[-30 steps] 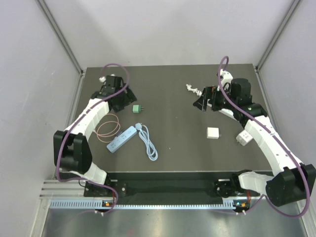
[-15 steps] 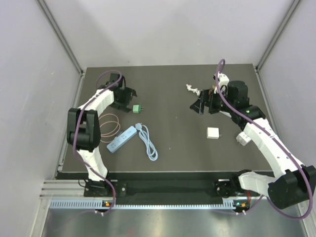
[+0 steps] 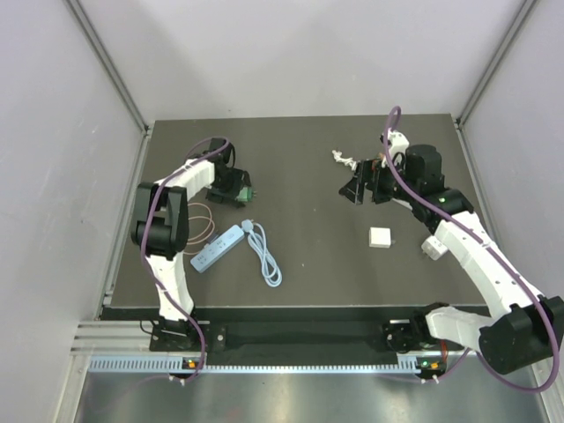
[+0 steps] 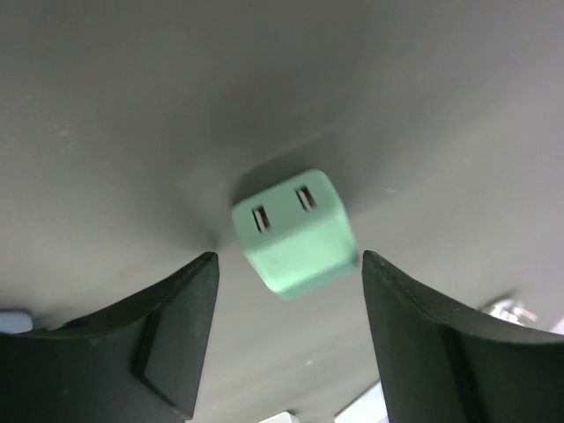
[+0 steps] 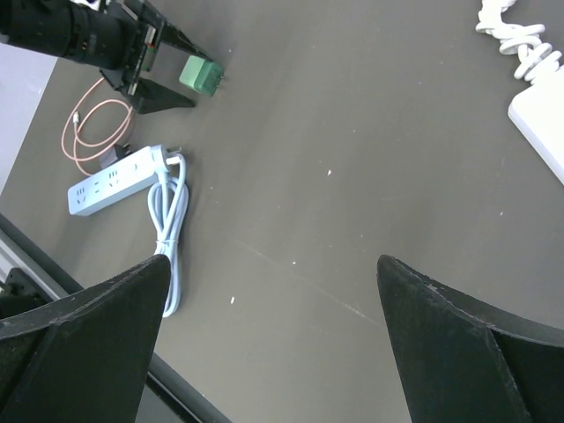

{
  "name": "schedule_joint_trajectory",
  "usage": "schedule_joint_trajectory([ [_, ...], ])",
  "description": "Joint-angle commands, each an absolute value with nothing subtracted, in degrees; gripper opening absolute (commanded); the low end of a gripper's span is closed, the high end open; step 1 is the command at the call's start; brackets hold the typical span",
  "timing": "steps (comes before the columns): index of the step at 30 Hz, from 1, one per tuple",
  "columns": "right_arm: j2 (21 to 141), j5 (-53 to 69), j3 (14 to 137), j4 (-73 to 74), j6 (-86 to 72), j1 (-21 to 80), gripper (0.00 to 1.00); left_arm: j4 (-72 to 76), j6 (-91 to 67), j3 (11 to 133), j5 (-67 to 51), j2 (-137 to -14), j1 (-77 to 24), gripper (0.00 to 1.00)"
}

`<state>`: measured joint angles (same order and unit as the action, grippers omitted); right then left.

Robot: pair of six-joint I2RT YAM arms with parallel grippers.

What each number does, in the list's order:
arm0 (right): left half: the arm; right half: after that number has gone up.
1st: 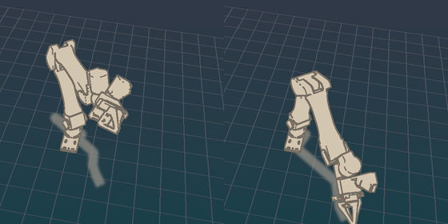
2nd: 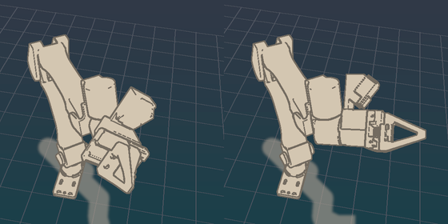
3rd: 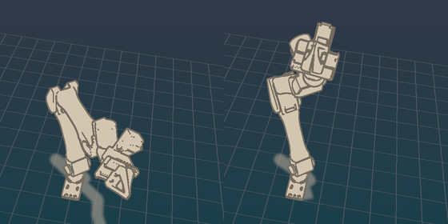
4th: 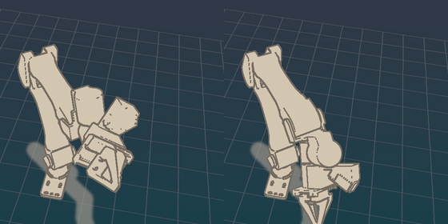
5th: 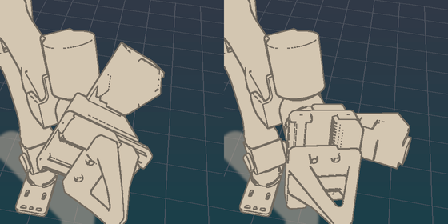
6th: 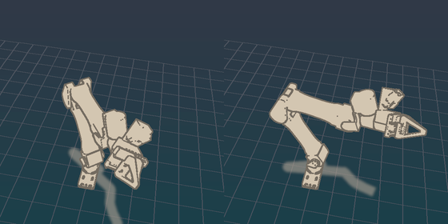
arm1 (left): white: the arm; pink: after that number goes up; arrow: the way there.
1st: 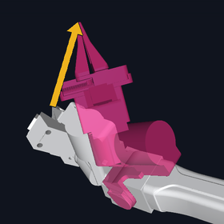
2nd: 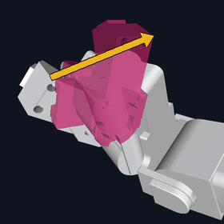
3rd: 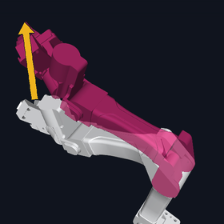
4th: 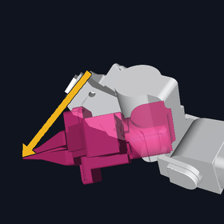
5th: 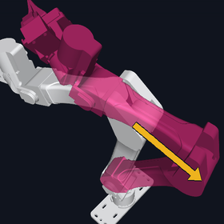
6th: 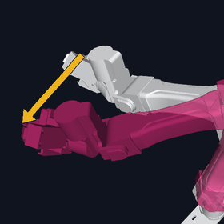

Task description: Insert the plug

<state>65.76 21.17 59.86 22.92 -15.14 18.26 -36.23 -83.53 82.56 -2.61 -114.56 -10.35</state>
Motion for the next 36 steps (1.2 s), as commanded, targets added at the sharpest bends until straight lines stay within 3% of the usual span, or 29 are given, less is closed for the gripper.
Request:
schedule_joint_trajectory([
  [1,63.5,20.2,60.5,22.6,-14.5,19.3,1.0,-35.0,-86.0,81.7,-3.3,-116.4,-10.7,0.68],
  [7,63.1,18.9,60.6,23.1,-14.0,20.0,1.0,-33.9,-86.0,81.3,-2.7,-116.8,-11.0,0.63],
  [8,63.3,18.8,60.9,23.6,-13.8,20.0,1.0,-33.8,-85.9,81.3,-2.4,-116.6,-11.0,0.56],
  [14,63.3,17.9,61.1,24.3,-13.1,20.4,1.0,-33.1,-81.0,81.6,-1.2,-115.8,-11.1,0.39],
  [17,63.4,18.0,61.4,24.6,-12.9,20.4,1.0,-32.0,-77.4,81.3,-1.5,-116.1,-11.1,0.16],
  [18,63.3,17.9,61.5,24.6,-13.1,20.4,1.0,-31.4,-76.3,81.1,-3.1,-116.1,-11.2,0.04],
  [19,63.3,18.0,61.5,24.6,-13.1,20.5,1.0,-30.2,-73.3,80.9,-4.3,-116.1,-11.2,0.0],
  [23,63.6,19.6,60.7,21.7,-15.5,20.3,1.0,-26.7,-62.8,82.6,-10.9,-115.2,-12.2,0.0],
  [28,68.1,18.6,65.2,23.2,-19.4,19.9,1.0,-27.1,-42.6,84.7,-10.4,-106.3,-16.9,0.0],
  [33,69.7,22.5,71.0,28.9,-17.0,19.8,1.0,-21.9,-28.0,78.2,-14.2,-93.6,-22.7,0.0],
  [36,69.8,24.0,73.5,32.8,-14.7,19.8,0.94,-18.7,-21.2,72.4,-15.1,-88.3,-28.7,0.0],
])
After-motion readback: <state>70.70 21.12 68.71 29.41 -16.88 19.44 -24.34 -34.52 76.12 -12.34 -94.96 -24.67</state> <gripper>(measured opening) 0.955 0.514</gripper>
